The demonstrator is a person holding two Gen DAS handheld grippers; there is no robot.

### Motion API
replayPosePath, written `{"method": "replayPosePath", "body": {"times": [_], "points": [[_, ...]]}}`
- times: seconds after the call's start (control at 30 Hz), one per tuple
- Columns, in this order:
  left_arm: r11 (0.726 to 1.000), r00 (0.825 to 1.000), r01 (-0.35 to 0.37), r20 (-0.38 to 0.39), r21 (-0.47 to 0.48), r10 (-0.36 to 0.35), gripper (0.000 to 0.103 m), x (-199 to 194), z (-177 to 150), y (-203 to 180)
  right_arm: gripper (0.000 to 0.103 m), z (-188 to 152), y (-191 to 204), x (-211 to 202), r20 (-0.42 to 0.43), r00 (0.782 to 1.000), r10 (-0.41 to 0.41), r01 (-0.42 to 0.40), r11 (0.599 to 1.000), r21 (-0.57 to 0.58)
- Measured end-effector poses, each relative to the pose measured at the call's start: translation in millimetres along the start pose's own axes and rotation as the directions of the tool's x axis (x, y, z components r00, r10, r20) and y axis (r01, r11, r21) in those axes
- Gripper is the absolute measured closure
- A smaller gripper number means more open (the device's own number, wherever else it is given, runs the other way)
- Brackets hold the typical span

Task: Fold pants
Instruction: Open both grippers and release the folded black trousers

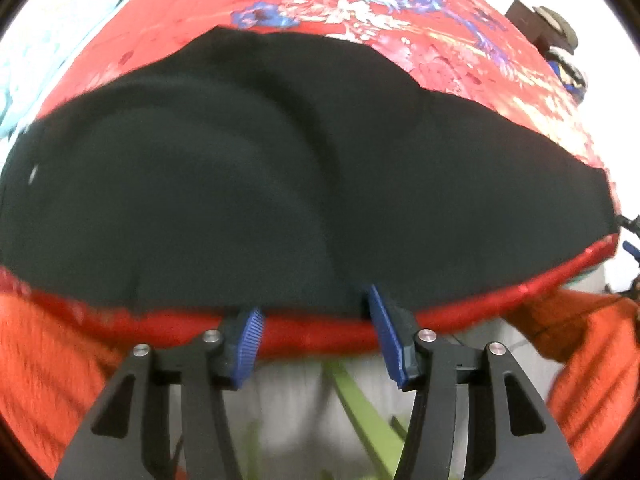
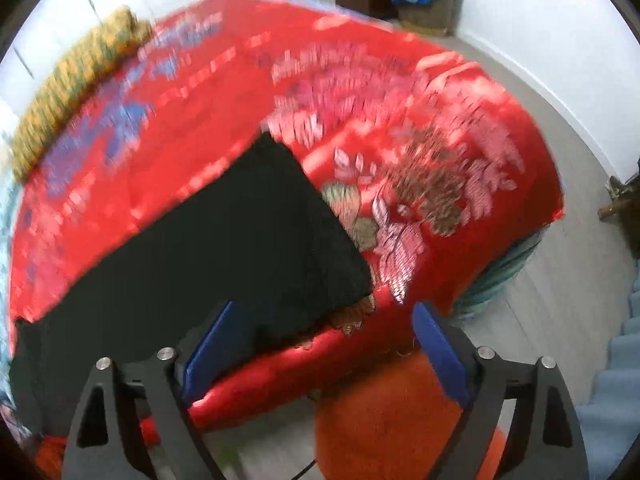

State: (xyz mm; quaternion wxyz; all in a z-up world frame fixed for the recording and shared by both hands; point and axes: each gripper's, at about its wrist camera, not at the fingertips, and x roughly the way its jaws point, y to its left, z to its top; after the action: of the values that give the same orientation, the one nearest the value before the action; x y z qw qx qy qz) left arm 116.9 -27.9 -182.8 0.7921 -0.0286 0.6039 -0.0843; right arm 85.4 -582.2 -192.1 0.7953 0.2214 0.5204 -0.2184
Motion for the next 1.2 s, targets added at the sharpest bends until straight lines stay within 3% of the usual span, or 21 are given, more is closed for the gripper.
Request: {"method": "replayPosePath", "body": {"times": [0.1, 0.23, 0.37, 0.43, 0.47, 0.53, 0.57, 0.6, 0.7, 0.77, 0.83, 0.9, 1.0, 1.1, 1.2], "points": [[0.996, 0.999, 0.046, 0.028, -0.078, -0.044, 0.049, -29, -18, 24, 0.014, -5, 11, -33, 0.105, 0.994, -0.043, 0.048, 0.998, -0.046], [0.991, 0.988, -0.008, 0.149, -0.132, 0.028, 0.039, -49, 1, 60, 0.011, -20, 63, -58, 0.213, 0.977, -0.005, 0.043, 0.983, -0.176], [0.985, 0.969, -0.167, 0.175, -0.043, 0.172, 0.039, -18, 40, 78, 0.009, -44, 153, -37, 0.151, 0.978, 0.144, -0.080, 0.928, -0.364], [0.940, 0.933, -0.341, 0.117, -0.007, 0.340, 0.044, 10, 45, 92, 0.009, -60, 194, -15, 0.089, 0.979, 0.185, -0.127, 0.886, -0.445], [0.923, 0.918, -0.384, 0.096, -0.035, 0.385, 0.038, 18, 43, 106, 0.009, -69, 211, 1, 0.059, 0.982, 0.181, -0.130, 0.865, -0.485], [0.924, 0.926, -0.345, 0.104, -0.164, 0.364, 0.033, 14, 37, 134, 0.008, -82, 231, 31, 0.016, 0.992, 0.124, -0.096, 0.837, -0.539], [0.922, 0.928, -0.334, 0.102, -0.194, 0.357, 0.037, 10, 35, 140, 0.000, -87, 232, 41, 0.026, 0.994, 0.106, -0.074, 0.834, -0.547], [0.921, 0.925, -0.343, 0.101, -0.186, 0.365, 0.037, 8, 34, 139, 0.000, -87, 228, 42, 0.062, 0.989, 0.131, -0.079, 0.846, -0.528], [0.900, 0.895, -0.412, 0.120, -0.142, 0.429, 0.031, 8, 28, 128, 0.000, -84, 226, 48, 0.038, 0.986, 0.161, -0.119, 0.851, -0.512], [0.886, 0.882, -0.437, 0.119, -0.157, 0.456, 0.022, 5, 28, 122, 0.000, -85, 226, 49, 0.051, 0.985, 0.168, -0.117, 0.847, -0.518], [0.900, 0.895, -0.399, 0.140, -0.176, 0.424, 0.022, -4, 28, 118, 0.000, -91, 228, 47, 0.069, 0.982, 0.175, -0.115, 0.848, -0.518], [0.930, 0.909, -0.326, 0.214, -0.172, 0.358, 0.020, -15, 37, 109, 0.000, -93, 222, 43, 0.076, 0.981, 0.180, -0.115, 0.846, -0.520], [0.951, 0.909, -0.294, 0.279, -0.099, 0.310, 0.008, -23, 56, 97, 0.000, -96, 219, 40, 0.082, 0.978, 0.191, -0.121, 0.843, -0.525], [0.957, 0.916, -0.285, 0.278, -0.062, 0.290, 0.007, -11, 79, 100, 0.000, -96, 218, 38, 0.087, 0.977, 0.193, -0.120, 0.842, -0.526], [0.937, 0.912, -0.328, 0.218, -0.117, 0.347, 0.007, 12, 84, 120, 0.000, -97, 218, 39, 0.095, 0.976, 0.195, -0.118, 0.845, -0.521]]}}
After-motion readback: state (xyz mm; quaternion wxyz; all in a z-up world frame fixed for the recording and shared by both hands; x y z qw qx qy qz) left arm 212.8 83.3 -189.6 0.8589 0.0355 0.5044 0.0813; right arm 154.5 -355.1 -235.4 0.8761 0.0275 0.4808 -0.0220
